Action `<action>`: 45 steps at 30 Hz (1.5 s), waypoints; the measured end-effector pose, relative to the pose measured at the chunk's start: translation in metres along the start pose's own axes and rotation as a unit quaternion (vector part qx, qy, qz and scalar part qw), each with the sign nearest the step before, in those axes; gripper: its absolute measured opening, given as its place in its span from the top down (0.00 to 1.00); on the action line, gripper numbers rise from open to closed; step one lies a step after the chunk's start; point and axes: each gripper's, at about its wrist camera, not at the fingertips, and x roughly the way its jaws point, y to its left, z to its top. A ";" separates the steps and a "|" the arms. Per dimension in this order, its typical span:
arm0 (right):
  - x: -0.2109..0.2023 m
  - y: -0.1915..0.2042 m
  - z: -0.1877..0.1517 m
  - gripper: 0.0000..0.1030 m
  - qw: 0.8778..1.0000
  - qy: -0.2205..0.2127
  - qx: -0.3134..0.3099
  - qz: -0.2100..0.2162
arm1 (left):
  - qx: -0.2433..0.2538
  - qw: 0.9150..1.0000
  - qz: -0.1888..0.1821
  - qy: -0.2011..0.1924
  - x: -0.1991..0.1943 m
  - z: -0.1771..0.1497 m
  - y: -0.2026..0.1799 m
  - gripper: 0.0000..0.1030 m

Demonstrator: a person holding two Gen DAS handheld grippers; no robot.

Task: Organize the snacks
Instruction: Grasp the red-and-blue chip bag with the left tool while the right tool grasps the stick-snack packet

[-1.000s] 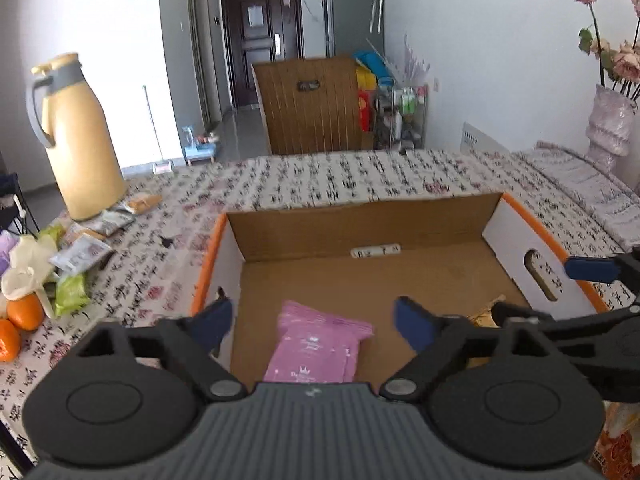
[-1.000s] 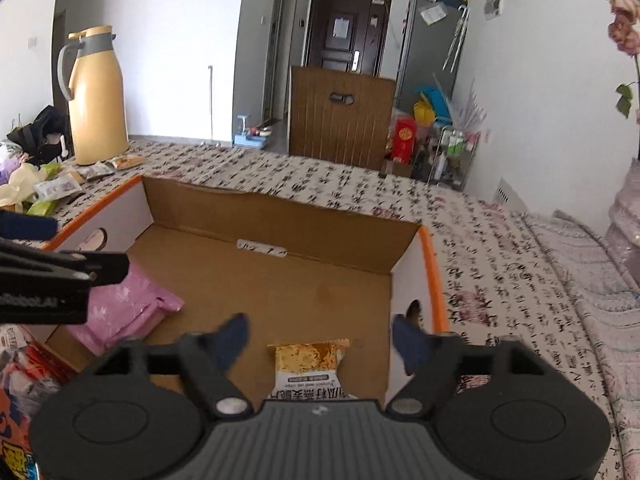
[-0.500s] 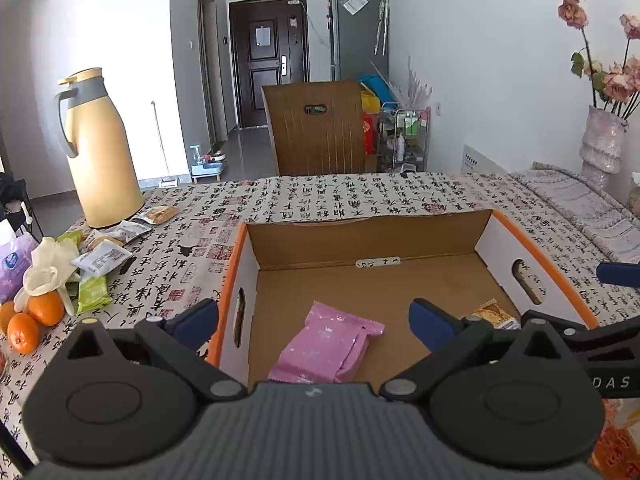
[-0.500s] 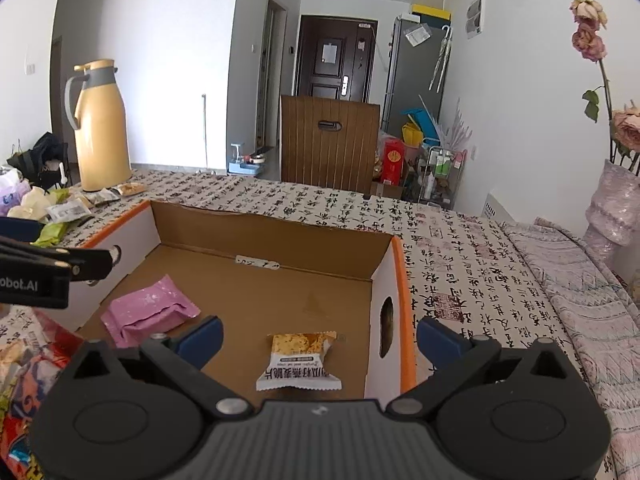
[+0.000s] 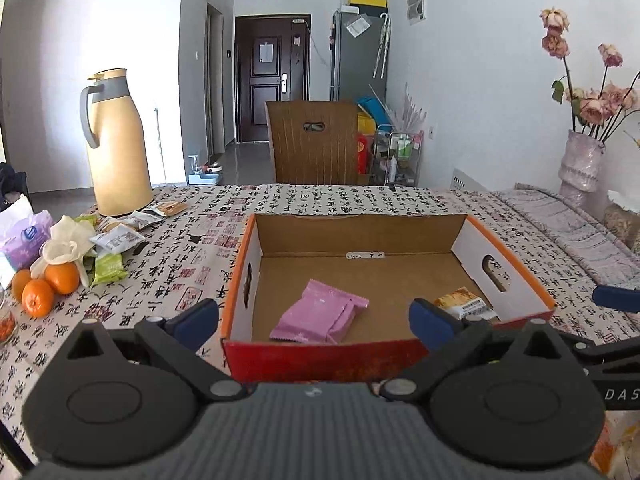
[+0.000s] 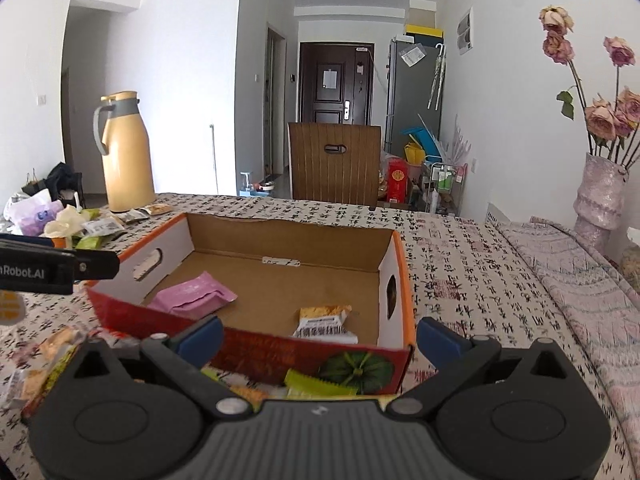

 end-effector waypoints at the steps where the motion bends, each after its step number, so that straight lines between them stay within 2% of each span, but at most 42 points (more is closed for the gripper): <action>1: -0.004 0.000 -0.003 0.00 1.000 -0.002 0.002 0.000 | -0.001 1.000 -0.002 -0.002 -0.004 -0.003 0.000 0.00; 12: -0.040 0.001 -0.037 0.00 1.000 -0.012 0.027 0.001 | -0.019 1.000 -0.009 0.010 -0.022 -0.038 0.005 0.00; 25: -0.058 -0.006 -0.080 0.00 0.998 0.013 0.063 -0.020 | -0.010 1.000 -0.019 0.021 -0.037 -0.089 -0.001 0.00; 37: -0.048 -0.011 -0.091 0.01 0.998 0.040 0.051 -0.026 | -0.005 0.999 -0.018 0.035 -0.037 -0.099 -0.003 0.00; 41: -0.041 -0.007 -0.091 0.04 0.998 0.058 0.024 -0.016 | -0.004 0.999 -0.018 0.037 -0.037 -0.100 -0.003 0.00; 43: -0.038 -0.006 -0.089 0.10 0.998 0.062 0.017 -0.011 | -0.004 0.999 -0.017 0.037 -0.037 -0.099 -0.002 0.00; 45: -0.036 -0.007 -0.088 0.21 0.998 0.067 0.016 -0.002 | -0.005 0.999 -0.017 0.037 -0.037 -0.099 -0.002 0.00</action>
